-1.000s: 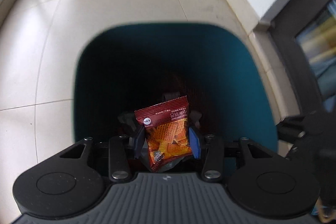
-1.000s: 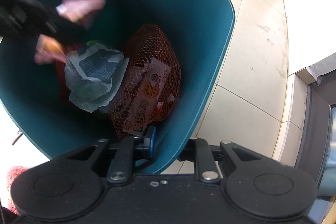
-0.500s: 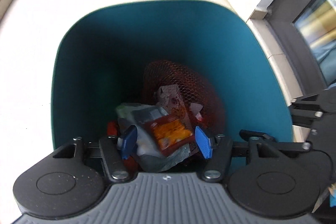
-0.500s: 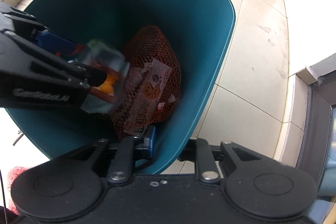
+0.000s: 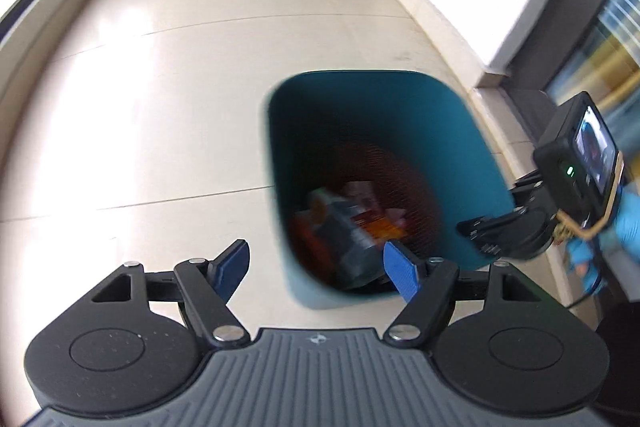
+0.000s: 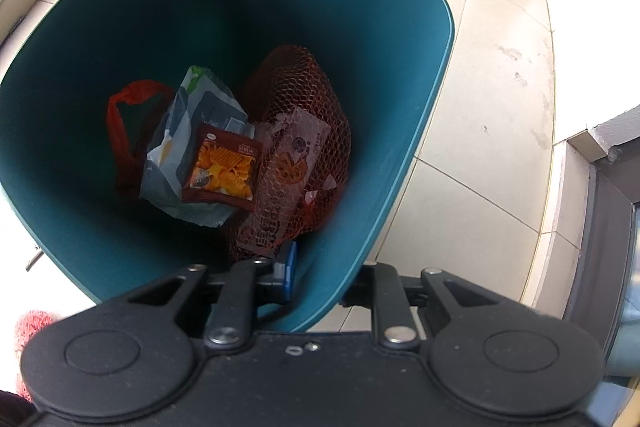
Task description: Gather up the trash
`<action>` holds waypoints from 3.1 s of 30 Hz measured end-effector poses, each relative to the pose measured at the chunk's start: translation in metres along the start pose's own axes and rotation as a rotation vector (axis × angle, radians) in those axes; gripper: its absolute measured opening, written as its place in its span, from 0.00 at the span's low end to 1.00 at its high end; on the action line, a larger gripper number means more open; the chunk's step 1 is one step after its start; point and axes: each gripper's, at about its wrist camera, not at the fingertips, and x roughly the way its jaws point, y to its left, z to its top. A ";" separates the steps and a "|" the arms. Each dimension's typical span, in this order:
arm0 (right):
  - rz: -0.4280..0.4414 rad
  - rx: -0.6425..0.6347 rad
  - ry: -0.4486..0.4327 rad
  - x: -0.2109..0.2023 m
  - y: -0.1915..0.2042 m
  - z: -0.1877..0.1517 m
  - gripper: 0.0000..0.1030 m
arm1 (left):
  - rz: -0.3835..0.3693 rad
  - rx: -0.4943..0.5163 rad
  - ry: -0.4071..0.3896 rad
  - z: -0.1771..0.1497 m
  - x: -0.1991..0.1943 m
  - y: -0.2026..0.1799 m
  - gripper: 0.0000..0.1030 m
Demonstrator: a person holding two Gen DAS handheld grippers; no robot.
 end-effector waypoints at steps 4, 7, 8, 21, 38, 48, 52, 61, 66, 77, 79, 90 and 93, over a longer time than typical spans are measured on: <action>0.001 -0.007 0.011 0.004 0.001 0.000 0.20 | 0.056 -0.028 0.003 -0.024 -0.014 0.027 0.79; 0.000 -0.014 0.017 0.005 0.001 0.001 0.20 | 0.084 -0.057 0.019 -0.046 -0.013 0.049 0.79; 0.000 -0.016 0.019 0.005 0.002 0.001 0.20 | 0.094 -0.068 0.026 -0.054 -0.010 0.058 0.79; -0.024 -0.034 0.038 0.018 0.010 0.003 0.20 | 0.091 -0.222 0.271 -0.190 0.136 0.126 0.79; -0.041 -0.023 0.072 0.029 0.014 0.006 0.20 | 0.135 -0.343 0.388 -0.253 0.215 0.147 0.38; -0.036 -0.024 0.066 0.028 0.014 0.006 0.20 | 0.180 -0.381 0.352 -0.248 0.207 0.143 0.26; -0.031 -0.021 0.058 0.025 0.012 0.003 0.19 | 0.163 -0.380 0.315 -0.222 0.176 0.139 0.25; -0.020 -0.010 0.047 0.020 0.008 0.002 0.18 | 0.140 -0.265 0.181 -0.139 0.092 0.113 0.06; -0.013 -0.012 0.044 0.018 0.006 0.002 0.18 | 0.124 -0.226 0.129 -0.116 0.076 0.108 0.05; -0.010 -0.011 0.046 0.018 0.006 0.003 0.18 | 0.076 -0.240 0.173 -0.133 0.134 0.115 0.35; -0.014 -0.007 0.051 0.019 0.007 0.003 0.17 | 0.071 -0.232 0.169 -0.128 0.155 0.115 0.57; -0.024 0.042 0.077 0.026 0.009 0.005 0.17 | 0.075 -0.130 0.233 -0.113 0.236 0.120 0.65; -0.016 0.061 0.084 0.029 0.008 0.004 0.17 | 0.076 -0.127 0.240 -0.117 0.248 0.119 0.64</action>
